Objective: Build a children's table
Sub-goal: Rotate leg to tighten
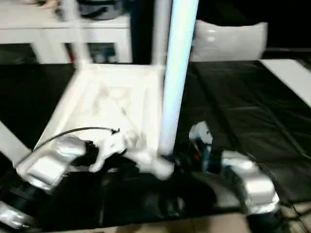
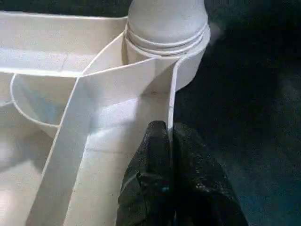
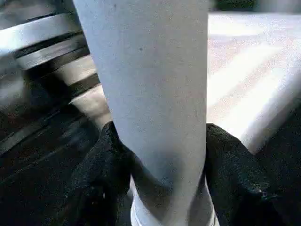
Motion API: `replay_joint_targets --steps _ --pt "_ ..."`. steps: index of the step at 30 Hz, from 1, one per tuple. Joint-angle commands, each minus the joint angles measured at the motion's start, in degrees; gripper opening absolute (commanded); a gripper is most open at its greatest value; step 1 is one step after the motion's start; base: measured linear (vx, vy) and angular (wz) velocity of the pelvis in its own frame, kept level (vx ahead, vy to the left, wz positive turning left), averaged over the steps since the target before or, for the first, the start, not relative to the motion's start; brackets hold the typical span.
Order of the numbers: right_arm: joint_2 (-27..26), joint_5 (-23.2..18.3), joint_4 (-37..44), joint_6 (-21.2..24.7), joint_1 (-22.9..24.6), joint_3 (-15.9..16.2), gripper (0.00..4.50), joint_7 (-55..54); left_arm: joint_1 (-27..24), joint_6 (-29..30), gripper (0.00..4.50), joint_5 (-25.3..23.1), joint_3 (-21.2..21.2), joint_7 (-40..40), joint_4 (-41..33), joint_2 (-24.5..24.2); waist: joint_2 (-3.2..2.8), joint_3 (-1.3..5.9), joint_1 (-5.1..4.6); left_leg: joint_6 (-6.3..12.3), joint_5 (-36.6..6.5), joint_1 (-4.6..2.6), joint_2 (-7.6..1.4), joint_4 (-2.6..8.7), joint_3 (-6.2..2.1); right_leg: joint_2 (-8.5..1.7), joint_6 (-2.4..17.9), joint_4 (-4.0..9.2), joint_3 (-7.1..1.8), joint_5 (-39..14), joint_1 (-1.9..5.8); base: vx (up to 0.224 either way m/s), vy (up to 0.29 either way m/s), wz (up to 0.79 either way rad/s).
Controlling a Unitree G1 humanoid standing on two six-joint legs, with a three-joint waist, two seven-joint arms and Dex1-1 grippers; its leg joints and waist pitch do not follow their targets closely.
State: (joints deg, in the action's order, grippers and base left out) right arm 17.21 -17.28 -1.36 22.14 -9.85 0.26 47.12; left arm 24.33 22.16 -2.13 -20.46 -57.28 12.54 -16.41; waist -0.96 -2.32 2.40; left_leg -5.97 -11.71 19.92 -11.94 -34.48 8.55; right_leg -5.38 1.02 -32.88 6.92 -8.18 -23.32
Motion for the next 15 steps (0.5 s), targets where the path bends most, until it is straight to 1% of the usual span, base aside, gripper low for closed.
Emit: replay_joint_targets --steps 1,2,3,4,5,6,7,8,9,10,11,12,13,14,15 --pt "-2.85 2.38 -2.03 2.18 -1.41 3.21 1.98 -5.75 1.92 0.78 0.00 1.53 -0.69 4.36 -0.76 4.96 0.69 2.86 0.08 1.79 -16.72 0.54 0.32 4.06 0.18 -2.56 -0.03 6.55 -0.68 -36.57 2.95 0.000 0.000 0.00" --pt "-3.85 3.07 -2.50 2.28 -1.86 3.01 1.97 -8.02 2.48 1.16 0.00 1.09 -0.66 5.95 0.02 6.13 0.74 2.87 -0.51 2.17 -16.78 0.64 0.60 3.85 0.27 -2.42 -0.60 6.91 -0.44 -37.22 2.88 0.000 0.000 0.00" --pt "-5.13 4.03 -3.31 2.41 -2.59 2.55 1.96 -11.25 3.43 1.30 0.00 0.54 -0.48 8.15 1.35 7.70 0.57 2.88 -0.85 2.61 -16.70 0.71 0.70 3.72 0.19 -2.39 -1.02 7.23 -0.19 -37.42 2.87 0.000 0.000 0.00" --pt "-6.57 5.20 -4.30 2.72 -3.49 1.88 1.95 -15.32 4.78 1.09 0.00 0.05 -0.11 10.80 3.22 9.59 0.35 2.88 -0.97 2.63 -16.73 0.58 0.73 3.67 0.21 -2.34 -1.10 7.40 -0.09 -37.46 2.72 0.000 0.000 0.00" --pt "-7.26 5.87 -4.84 3.09 -4.00 1.46 1.95 -17.57 5.68 0.83 0.00 -0.22 0.11 12.19 4.37 10.66 0.44 2.87 -1.21 2.75 -17.13 0.32 0.79 3.60 0.20 -2.18 -1.18 7.74 0.22 -37.33 2.53 0.000 0.000 0.00" --pt "-8.24 7.06 -5.50 4.54 -4.77 0.77 1.95 -21.10 7.03 0.24 0.00 -0.84 0.38 14.18 6.22 11.94 0.18 3.03 -1.27 2.95 -17.08 0.17 0.77 3.64 0.13 -2.22 -0.87 7.82 0.30 -36.03 2.80 0.000 0.000 0.00" --pt "-8.75 6.63 -5.40 4.66 -4.84 -0.10 1.95 -21.82 7.78 -0.59 0.00 -1.38 0.32 14.68 7.10 12.08 0.00 3.11 -1.28 3.22 -16.75 0.43 0.59 4.00 -0.03 -2.19 -0.24 7.42 0.10 -33.92 3.07 0.000 0.000 0.00" --pt "-9.13 6.25 -5.27 4.61 -4.83 -0.68 1.95 -22.16 8.21 -1.12 0.00 -1.78 0.28 14.91 7.58 12.11 -0.12 3.14 -1.24 3.33 -16.78 0.41 0.44 4.11 -0.09 -2.29 0.07 7.30 -0.04 -33.13 3.07 0.000 0.000 0.00" --pt "-9.17 6.18 -5.21 4.62 -4.80 -0.75 1.95 -22.14 8.25 -1.15 0.00 -1.84 0.28 14.91 7.60 12.10 -0.05 3.22 -1.17 3.59 -16.86 0.53 0.22 4.31 -0.15 -2.47 0.75 7.00 -0.31 -31.64 3.24 0.000 0.000 0.00" --pt "-9.28 5.57 -4.43 4.42 -4.33 -1.26 2.30 -21.55 8.68 -1.74 0.00 -2.50 0.15 14.59 7.87 11.81 -0.27 3.16 -1.17 3.68 -17.03 0.65 0.14 4.47 -0.21 -2.44 1.06 6.84 -0.42 -31.07 3.32 0.000 0.000 0.00" --pt "-9.14 5.34 -3.90 3.82 -3.89 -1.33 2.51 -21.11 8.72 -1.92 0.00 -2.61 0.12 14.28 7.77 11.41 -0.36 3.20 -1.10 3.79 -17.10 0.58 0.01 4.52 -0.19 -2.54 1.57 6.74 -0.63 -30.40 3.29 0.000 0.000 0.00" --pt "-8.93 4.77 -3.35 3.28 -3.44 -1.37 2.64 -20.17 8.65 -2.17 0.00 -2.57 0.11 13.69 7.62 10.89 -0.32 3.27 -0.99 3.88 -16.47 0.58 -0.07 4.60 -0.14 -2.62 2.45 6.43 -0.96 -28.94 3.34 0.000 0.000 0.00" --pt "-8.57 4.18 -2.81 2.74 -2.95 -1.44 2.67 -19.13 8.46 -2.56 0.00 -2.46 0.03 12.77 7.43 10.12 -0.31 3.37 -0.79 4.12 -15.35 0.73 -0.13 4.65 -0.07 -2.71 3.17 6.16 -1.25 -27.33 3.51 0.000 0.000 0.00" --pt "-8.01 3.53 -2.43 1.54 -2.51 -1.57 2.74 -17.65 8.22 -3.46 0.00 -2.37 -0.16 11.59 7.46 9.08 -0.27 3.37 -0.66 4.26 -14.79 0.76 -0.17 4.70 -0.01 -2.73 3.48 6.07 -1.38 -26.61 3.52 0.000 0.000 0.00" --pt "-7.55 3.07 -2.17 0.55 -2.20 -1.68 2.74 -16.45 8.03 -4.25 0.00 -2.32 -0.34 10.62 7.56 8.24 -0.26 3.50 -0.37 4.48 -13.78 0.68 -0.29 4.68 0.07 -2.85 4.20 5.80 -1.61 -25.24 3.55 0.000 0.000 0.00"
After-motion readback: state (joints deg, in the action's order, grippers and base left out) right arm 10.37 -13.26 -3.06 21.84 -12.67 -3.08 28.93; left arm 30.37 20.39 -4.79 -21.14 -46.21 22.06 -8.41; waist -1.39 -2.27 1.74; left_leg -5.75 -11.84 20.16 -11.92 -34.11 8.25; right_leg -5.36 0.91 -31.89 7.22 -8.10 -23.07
